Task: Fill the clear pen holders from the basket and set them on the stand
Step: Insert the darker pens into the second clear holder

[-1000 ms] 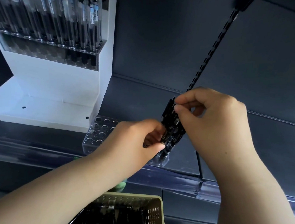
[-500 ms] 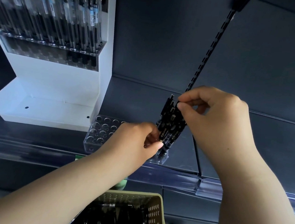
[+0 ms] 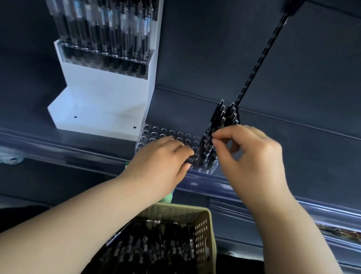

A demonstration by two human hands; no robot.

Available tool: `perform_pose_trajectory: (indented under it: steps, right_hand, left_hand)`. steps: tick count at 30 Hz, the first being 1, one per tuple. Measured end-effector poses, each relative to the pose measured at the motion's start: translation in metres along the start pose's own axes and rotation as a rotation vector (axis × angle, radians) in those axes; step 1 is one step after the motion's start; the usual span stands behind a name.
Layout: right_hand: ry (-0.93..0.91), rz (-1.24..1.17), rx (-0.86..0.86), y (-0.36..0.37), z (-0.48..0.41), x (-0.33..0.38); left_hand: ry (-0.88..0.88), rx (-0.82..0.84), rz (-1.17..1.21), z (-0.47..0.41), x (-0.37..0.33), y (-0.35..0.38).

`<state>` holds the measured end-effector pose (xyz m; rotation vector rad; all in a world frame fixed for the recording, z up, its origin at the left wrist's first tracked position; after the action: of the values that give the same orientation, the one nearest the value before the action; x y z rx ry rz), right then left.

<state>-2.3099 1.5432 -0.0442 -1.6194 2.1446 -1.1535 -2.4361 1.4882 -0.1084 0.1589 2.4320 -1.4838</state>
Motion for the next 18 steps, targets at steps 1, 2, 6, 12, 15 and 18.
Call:
perform_pose_trajectory:
  steps: [1,2,6,12,15,18]
  right_hand:
    - [-0.004,-0.003,0.021,0.004,0.007,0.004]
    - [0.004,-0.002,0.050,0.008,0.015,0.007]
    - [0.162,-0.003,0.296,0.037,0.056,0.011]
    - [0.442,0.047,0.783,0.086,0.122,0.007]
    - [0.576,0.098,0.984,0.108,0.156,0.003]
    - [0.662,0.133,1.088,0.126,0.185,0.004]
  left_hand:
    - [0.006,-0.004,-0.014,0.008,0.001,-0.003]
    - [0.004,-0.010,-0.020,0.018,0.003,-0.004]
    - [-0.117,0.092,0.012,0.061,0.016,0.001]
    - [-0.453,0.523,-0.104,0.125,0.047,0.030]
    - [-0.532,0.687,-0.164,0.146,0.058,0.044]
    - [-0.635,0.798,-0.208,0.165,0.067,0.059]
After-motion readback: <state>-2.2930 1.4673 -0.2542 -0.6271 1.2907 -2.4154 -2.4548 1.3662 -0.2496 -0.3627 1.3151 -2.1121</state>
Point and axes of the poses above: each hand's wrist, its own z-axis away from the middle knuckle, its own y-axis out of the palm, x = y × z, the point moved 5 cm from there along -z, towards the middle knuckle, and after that the axes turned 9 degrees about -y, right-handed, at the moved point
